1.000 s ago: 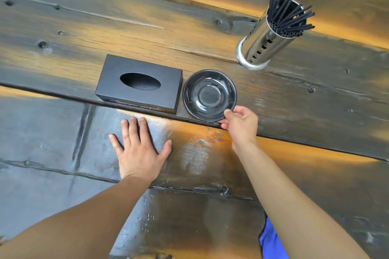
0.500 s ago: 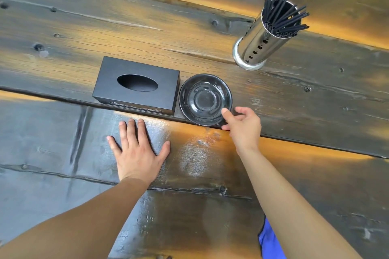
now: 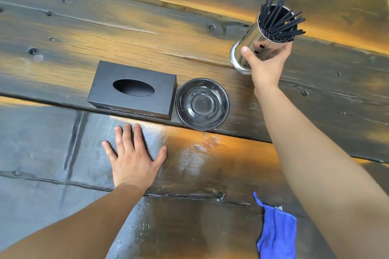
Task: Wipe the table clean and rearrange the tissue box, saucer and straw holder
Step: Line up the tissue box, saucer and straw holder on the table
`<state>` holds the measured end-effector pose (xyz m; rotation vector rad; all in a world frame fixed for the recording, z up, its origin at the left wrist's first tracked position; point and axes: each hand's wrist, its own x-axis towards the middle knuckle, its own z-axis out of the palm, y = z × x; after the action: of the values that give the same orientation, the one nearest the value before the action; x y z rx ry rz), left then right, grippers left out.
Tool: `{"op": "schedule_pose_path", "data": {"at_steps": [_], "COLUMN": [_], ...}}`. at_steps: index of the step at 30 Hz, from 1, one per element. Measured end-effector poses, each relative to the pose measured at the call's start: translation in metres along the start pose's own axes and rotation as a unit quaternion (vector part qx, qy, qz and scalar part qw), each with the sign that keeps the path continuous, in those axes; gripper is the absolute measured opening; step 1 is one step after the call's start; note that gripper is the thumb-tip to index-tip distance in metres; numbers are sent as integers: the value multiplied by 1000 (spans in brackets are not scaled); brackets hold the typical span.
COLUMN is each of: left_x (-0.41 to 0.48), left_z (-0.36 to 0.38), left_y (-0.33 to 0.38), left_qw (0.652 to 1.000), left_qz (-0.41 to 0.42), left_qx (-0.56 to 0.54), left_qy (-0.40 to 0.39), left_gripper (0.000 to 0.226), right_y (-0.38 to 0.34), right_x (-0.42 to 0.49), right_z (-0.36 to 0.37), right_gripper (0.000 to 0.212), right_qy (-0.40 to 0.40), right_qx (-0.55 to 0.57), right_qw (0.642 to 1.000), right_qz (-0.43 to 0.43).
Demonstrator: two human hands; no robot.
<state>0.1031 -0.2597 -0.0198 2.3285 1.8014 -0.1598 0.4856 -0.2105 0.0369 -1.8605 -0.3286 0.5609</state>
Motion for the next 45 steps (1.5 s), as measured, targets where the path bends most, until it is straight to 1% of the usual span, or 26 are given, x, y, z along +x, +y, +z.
{"op": "schedule_pose_path", "data": {"at_steps": [1, 2, 4, 5, 6, 9, 11, 12, 16, 19, 22, 24, 27, 32, 39, 45], "left_x": [0, 0, 0, 0, 0, 0, 0, 0, -1, -1, -2, -2, -2, -2, -3, -3], "left_z": [0, 0, 1, 1, 1, 0, 1, 1, 0, -1, 0, 1, 1, 2, 2, 3], "left_y": [0, 0, 0, 0, 0, 1, 0, -1, 0, 1, 0, 0, 1, 2, 2, 1], "left_qw": [1000, 1000, 1000, 1000, 1000, 1000, 1000, 1000, 1000, 1000, 1000, 1000, 1000, 999, 999, 999], "left_qz": [0, -1, -2, -2, -2, -2, -3, -3, -2, -2, -3, -4, -5, -6, -8, -5], "left_qx": [0, -2, -7, -7, -7, -7, -8, -8, -11, -12, -14, -15, -21, -31, -37, -41], "left_qy": [0, 2, 2, 2, 2, 3, 3, 3, 7, 6, 4, 5, 9, 13, 21, 27], "left_gripper": [97, 97, 97, 97, 97, 97, 97, 97, 97, 97, 97, 97, 97, 97, 97, 97], "right_y": [2, 0, -4, -7, -8, -7, -6, -5, 3, 15, 30, 38, 46, 52, 39, 39], "right_x": [5, 5, 3, 1, 0, -4, -9, -13, -34, -59, -84, -96, -113, -137, -159, -159], "right_z": [1, 2, 3, 4, 5, 2, -2, -5, -25, -44, -61, -69, -78, -83, -78, -79], "right_gripper": [146, 139, 110, 99, 94, 92, 86, 84, 92, 81, 71, 72, 75, 73, 72, 77], "right_qy": [0, -1, 5, 12, 18, 20, 19, 15, 14, 14, -4, -18, -25, -29, -22, -22], "right_qx": [10, 23, 29, 30, 32, 43, 42, 46, 45, 40, 57, 63, 64, 64, 59, 44], "right_qw": [1000, 1000, 999, 999, 998, 997, 997, 997, 997, 998, 997, 996, 997, 997, 998, 999], "right_qz": [-8, -18, -34, -39, -42, -54, -67, -67, -62, -49, -52, -61, -47, -26, -27, -11]}}
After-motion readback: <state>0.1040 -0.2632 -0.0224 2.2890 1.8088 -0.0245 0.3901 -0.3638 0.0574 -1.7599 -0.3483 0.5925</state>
